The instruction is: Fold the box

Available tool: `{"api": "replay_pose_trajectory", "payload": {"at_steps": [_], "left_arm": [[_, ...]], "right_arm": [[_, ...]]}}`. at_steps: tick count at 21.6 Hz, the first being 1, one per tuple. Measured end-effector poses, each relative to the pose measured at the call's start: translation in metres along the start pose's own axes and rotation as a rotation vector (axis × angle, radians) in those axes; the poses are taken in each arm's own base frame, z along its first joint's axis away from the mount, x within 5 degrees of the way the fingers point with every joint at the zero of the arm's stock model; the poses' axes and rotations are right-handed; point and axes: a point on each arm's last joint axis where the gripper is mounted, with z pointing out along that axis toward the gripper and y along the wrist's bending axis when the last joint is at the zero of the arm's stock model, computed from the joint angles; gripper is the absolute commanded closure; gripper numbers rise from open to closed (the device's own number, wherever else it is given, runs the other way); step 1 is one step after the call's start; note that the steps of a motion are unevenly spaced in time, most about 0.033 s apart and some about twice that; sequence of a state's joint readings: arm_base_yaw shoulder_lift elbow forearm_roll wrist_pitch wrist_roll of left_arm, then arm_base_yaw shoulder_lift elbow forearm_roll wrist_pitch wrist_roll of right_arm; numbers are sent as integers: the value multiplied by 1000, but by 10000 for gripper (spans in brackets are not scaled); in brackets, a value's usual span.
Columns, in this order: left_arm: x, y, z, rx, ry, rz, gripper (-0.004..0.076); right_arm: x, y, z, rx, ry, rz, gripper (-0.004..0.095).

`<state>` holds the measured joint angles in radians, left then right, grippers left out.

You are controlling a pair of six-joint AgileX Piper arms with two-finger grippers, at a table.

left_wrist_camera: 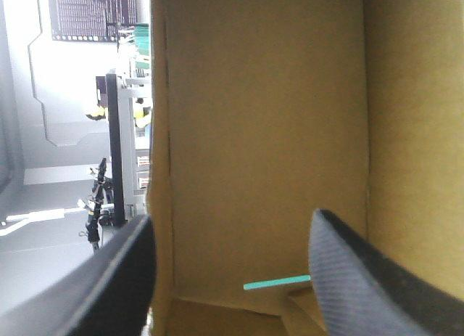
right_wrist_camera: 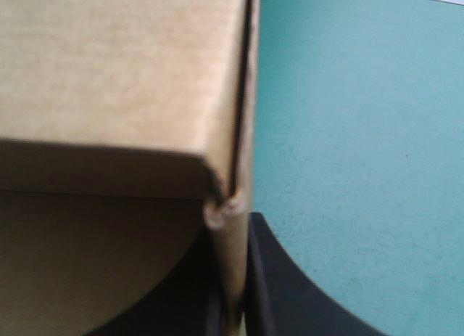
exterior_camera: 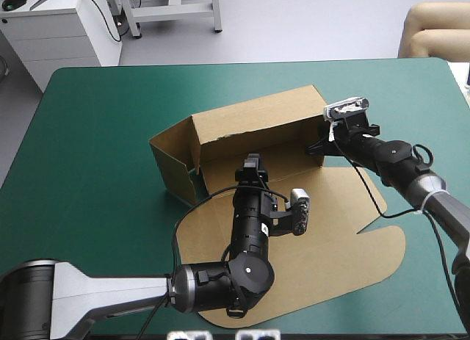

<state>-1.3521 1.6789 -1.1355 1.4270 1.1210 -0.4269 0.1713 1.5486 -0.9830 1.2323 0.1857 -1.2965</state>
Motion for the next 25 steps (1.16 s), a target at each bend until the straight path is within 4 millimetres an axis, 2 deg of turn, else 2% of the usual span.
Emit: {"api": "replay_pose_trajectory", "payload": {"at_steps": [1,2,4,8,10,12,14,16,18,19,21,23,25], "left_arm": [[1,-1,-1,12,18,-8,512],[2,-2,-1,20,24,-13,622],[3,-4,-1,37,39,-23,732],[2,-8,-3,100,35,-19,726],[0,-7,-10,229,4,-68,726],[1,6,-23,378,-58,-137,726],[12,26,-38,527,-134,-151,726],[42,53,-51,730,-196,-259,726],[64,68,-48,782,-192,-341,726],[83,80,-47,800,-188,-404,727],[129,106,-45,788,-181,-555,732],[171,128,-53,743,-198,-730,732],[198,140,-62,670,-195,-847,732]], "right_arm": [[-5,1,2,-16,16,24,927],[-10,1,3,-23,21,45,927],[-22,1,8,-47,79,45,928],[-39,-2,11,-34,167,53,928],[-40,-3,10,-33,191,59,928],[-40,-2,10,-36,203,61,928],[-40,-3,10,-34,205,61,928],[-39,-2,10,-37,213,59,928],[-39,-2,10,-38,217,57,927],[-39,-2,10,-38,221,53,928],[-39,-2,9,-39,225,51,928],[-39,-2,9,-39,227,53,928],[-39,-2,9,-39,227,54,928]]}}
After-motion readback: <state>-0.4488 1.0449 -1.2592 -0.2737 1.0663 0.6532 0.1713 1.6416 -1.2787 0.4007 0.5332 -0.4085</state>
